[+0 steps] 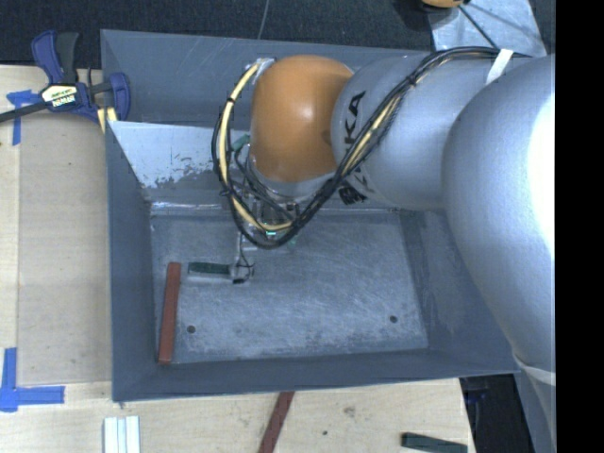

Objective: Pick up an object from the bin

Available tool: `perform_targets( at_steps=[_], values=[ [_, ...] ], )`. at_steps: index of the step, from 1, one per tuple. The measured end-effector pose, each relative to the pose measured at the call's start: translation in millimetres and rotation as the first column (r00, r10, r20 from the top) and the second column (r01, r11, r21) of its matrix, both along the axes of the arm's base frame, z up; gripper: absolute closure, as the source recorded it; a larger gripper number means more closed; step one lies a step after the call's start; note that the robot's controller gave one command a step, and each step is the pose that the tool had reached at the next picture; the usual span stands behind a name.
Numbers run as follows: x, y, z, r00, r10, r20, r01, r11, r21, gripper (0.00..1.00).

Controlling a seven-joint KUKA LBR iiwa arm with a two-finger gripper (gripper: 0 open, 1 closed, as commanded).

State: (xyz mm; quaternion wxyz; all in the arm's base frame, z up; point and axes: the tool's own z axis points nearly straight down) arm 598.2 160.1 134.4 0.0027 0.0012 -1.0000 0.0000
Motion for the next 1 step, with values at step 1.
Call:
perform_targets(
  at_steps=[1],
  values=[
    [2.1,-0.5,4.8,1.0,-0.002,0.008,0.002,1.0,0.001,0.0]
  ],
)
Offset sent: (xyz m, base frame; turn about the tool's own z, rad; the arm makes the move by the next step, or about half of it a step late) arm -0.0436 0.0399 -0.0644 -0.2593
